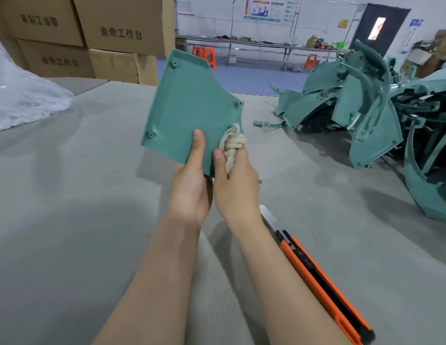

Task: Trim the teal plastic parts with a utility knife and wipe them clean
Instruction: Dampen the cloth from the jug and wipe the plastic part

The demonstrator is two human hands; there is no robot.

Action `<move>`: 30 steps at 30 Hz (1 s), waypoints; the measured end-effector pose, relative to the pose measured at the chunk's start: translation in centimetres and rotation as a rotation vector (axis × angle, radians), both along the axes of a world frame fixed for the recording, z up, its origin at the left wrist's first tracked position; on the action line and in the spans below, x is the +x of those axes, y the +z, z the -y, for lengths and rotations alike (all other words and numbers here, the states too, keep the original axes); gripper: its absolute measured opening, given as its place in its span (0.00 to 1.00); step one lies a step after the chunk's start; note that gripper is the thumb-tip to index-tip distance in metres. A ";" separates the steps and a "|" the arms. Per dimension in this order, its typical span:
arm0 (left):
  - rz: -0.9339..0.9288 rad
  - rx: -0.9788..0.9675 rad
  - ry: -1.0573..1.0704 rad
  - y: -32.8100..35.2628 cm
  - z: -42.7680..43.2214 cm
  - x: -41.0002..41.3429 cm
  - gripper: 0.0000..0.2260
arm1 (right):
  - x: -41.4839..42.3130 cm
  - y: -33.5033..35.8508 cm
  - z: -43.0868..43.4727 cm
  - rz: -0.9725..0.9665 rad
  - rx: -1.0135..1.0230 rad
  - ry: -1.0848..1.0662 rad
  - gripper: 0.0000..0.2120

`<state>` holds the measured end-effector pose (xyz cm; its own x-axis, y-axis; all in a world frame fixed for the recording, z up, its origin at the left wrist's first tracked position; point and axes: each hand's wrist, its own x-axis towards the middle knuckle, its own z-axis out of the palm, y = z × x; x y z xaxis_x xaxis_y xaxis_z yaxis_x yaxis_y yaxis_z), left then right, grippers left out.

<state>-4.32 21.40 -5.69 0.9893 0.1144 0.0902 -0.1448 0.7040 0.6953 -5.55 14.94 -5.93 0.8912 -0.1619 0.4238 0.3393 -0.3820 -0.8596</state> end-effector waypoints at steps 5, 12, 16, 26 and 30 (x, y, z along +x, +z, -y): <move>0.051 -0.025 -0.030 -0.2 0.0 0.3 0.21 | 1.2 -0.2 1.4 -0.068 0.189 0.052 0.11; 0.013 -0.075 0.076 0.1 0.1 0.5 0.18 | 2.8 -1.4 3.5 -0.187 0.336 -0.204 0.12; -0.045 -0.005 0.114 -0.1 0.1 0.3 0.19 | 0.9 -0.6 0.8 -0.045 0.093 -0.039 0.11; -0.073 -0.172 0.262 -0.2 -2.7 1.0 0.18 | 0.1 -1.9 0.9 0.060 -0.513 0.046 0.11; -0.039 -0.256 0.358 -0.1 -4.1 1.2 0.17 | 1.4 -2.3 2.6 -0.133 -0.508 -0.092 0.10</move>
